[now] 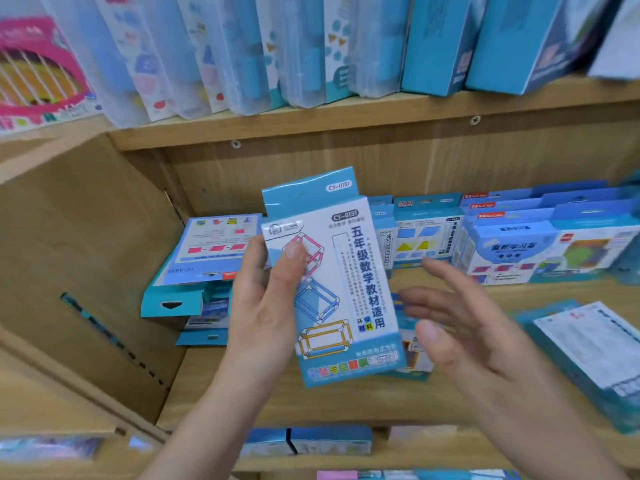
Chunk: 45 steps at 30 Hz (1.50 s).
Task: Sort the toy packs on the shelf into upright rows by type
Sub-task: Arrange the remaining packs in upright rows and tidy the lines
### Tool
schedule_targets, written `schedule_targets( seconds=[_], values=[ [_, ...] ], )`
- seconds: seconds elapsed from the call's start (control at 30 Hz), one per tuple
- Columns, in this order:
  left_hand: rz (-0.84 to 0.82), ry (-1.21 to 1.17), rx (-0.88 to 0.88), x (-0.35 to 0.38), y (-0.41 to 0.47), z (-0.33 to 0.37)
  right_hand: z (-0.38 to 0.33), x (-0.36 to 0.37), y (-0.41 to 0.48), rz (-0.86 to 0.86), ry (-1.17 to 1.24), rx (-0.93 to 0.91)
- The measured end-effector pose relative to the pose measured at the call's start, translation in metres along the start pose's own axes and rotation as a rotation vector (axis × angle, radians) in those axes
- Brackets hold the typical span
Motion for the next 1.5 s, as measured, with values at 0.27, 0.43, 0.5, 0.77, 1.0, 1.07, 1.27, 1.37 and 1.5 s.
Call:
schedule_targets(
  seconds=[0.27, 0.43, 0.5, 0.77, 1.0, 1.07, 1.27, 1.37, 1.5],
  values=[
    [-0.244, 0.144, 0.2, 0.065, -0.004, 0.006, 0.003, -0.05, -0.005, 0.039, 0.185, -0.021],
    [-0.323, 0.272, 0.076, 0.119, -0.003, -0.011, 0.023, -0.121, -0.019, 0.06, 0.134, 0.005],
    [-0.328, 0.264, 0.047, 0.154, -0.006, -0.022, 0.035, -0.155, -0.027, 0.059, 0.131, 0.037],
    [-0.495, 0.613, 0.081, 0.291, -0.007, -0.082, 0.09, -0.291, -0.05, 0.167, 0.132, 0.138],
    [-0.552, 0.74, 0.095, 0.375, 0.006, -0.127, 0.118, -0.369, -0.063, 0.383, -0.005, 0.102],
    [-0.582, 0.846, 0.18, 0.396, 0.01, -0.136, 0.122, -0.391, -0.068, 0.526, -0.159, 0.132],
    [-0.638, 1.025, 0.267, 0.445, 0.025, -0.175, 0.134, -0.431, -0.079, 0.682, -0.469, 0.212],
    [-0.584, 1.109, 0.262, 0.452, 0.03, -0.196, 0.137, -0.433, -0.077, 0.641, -0.52, 0.241],
    [-0.547, 1.109, 0.195, 0.452, 0.032, -0.208, 0.139, -0.434, -0.077, 0.62, -0.523, 0.258]
  ],
)
Point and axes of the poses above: each hand's wrist, its own y-axis towards the middle knuckle, its own x-axis out of the palm, z = x × y, the point moved 3 cm from there along y, towards the middle knuckle, and after that the axes turned 5 degrees about -z, right-handed, at the moved point
